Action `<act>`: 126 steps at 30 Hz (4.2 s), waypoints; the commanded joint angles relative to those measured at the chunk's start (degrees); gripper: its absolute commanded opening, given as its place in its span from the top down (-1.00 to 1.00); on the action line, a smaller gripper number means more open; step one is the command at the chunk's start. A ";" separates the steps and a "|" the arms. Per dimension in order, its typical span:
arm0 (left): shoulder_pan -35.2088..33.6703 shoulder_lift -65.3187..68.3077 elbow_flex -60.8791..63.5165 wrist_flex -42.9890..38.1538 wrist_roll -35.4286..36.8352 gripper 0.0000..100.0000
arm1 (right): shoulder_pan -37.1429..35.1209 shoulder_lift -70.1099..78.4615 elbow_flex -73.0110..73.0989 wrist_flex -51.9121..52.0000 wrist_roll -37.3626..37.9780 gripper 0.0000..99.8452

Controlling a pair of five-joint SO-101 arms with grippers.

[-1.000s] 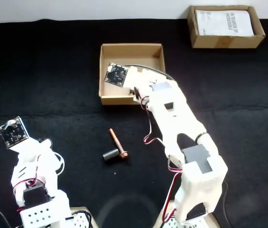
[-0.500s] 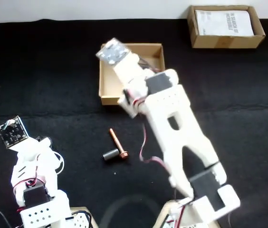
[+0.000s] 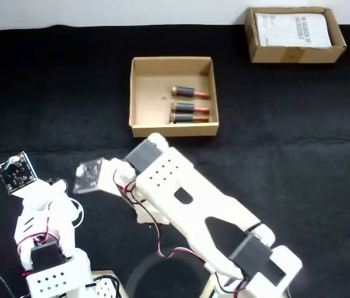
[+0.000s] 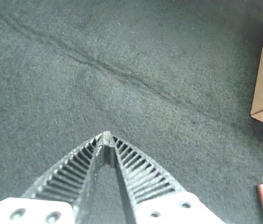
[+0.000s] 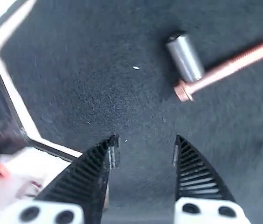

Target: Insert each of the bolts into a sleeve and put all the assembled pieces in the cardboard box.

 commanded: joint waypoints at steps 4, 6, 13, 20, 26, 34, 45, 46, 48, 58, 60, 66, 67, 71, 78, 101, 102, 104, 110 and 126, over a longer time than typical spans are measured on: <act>-0.48 -0.40 0.92 0.09 -0.35 0.98 | 0.66 3.56 0.66 -9.01 3.25 0.67; -0.48 -0.40 0.92 0.09 -0.35 0.98 | 1.01 4.70 0.66 -11.82 3.25 0.67; -2.24 -0.48 0.92 -0.26 -0.35 0.98 | 1.63 10.51 0.66 -17.71 3.34 0.67; -2.24 -0.57 0.92 -0.18 -0.35 0.98 | 3.65 17.45 -0.48 -21.76 6.59 0.67; -2.24 -0.66 0.92 -0.18 -0.35 0.98 | 3.65 22.90 -6.37 -21.58 6.51 0.67; -2.24 -0.66 0.92 -0.09 -0.35 0.98 | 3.21 28.35 -12.88 -17.45 6.86 0.67; -2.24 -0.66 0.92 0.00 -0.35 0.98 | 3.91 28.88 -26.42 -5.23 6.86 0.67; -2.24 -0.66 0.92 0.00 -0.35 0.98 | 3.91 28.88 -26.24 -5.23 6.86 0.67; -2.24 -0.66 0.92 0.00 -0.35 0.98 | 3.82 29.14 -26.24 -5.41 6.77 0.67; -2.24 -0.66 0.92 0.09 -0.35 0.98 | 3.74 34.42 -26.77 -5.49 6.51 0.67; -2.24 -0.66 0.92 0.09 -0.35 0.98 | 3.74 34.59 -26.77 -5.76 6.68 0.67; -2.24 -0.66 0.92 0.09 -0.35 0.98 | 3.65 38.11 -26.86 -7.87 6.95 0.68; -2.24 -0.66 0.92 0.09 -0.35 0.98 | 3.47 39.16 -26.95 -7.87 6.95 0.70; -2.24 -0.66 0.92 0.09 -0.35 0.98 | 2.59 41.45 -26.95 -7.87 6.95 0.77; -2.24 -0.66 0.92 0.09 -0.35 0.98 | 2.86 41.63 -28.70 -8.22 9.49 0.99; 1.54 -0.31 0.92 6.59 -15.56 0.98 | 24.22 9.45 -58.59 5.49 -11.25 0.99; 2.51 -0.31 0.92 8.35 -19.43 0.98 | 25.63 6.55 -56.92 5.49 -12.04 0.99; 3.38 -0.31 0.92 9.85 -25.49 0.98 | 28.97 -0.22 -52.00 5.49 -13.27 0.99; 7.25 -0.31 0.92 9.93 -35.60 0.98 | 38.29 -23.16 -29.41 5.32 -17.85 0.99; 28.88 11.47 -18.95 10.46 -37.98 0.98 | 90.15 -85.49 27.12 -6.81 -17.32 0.99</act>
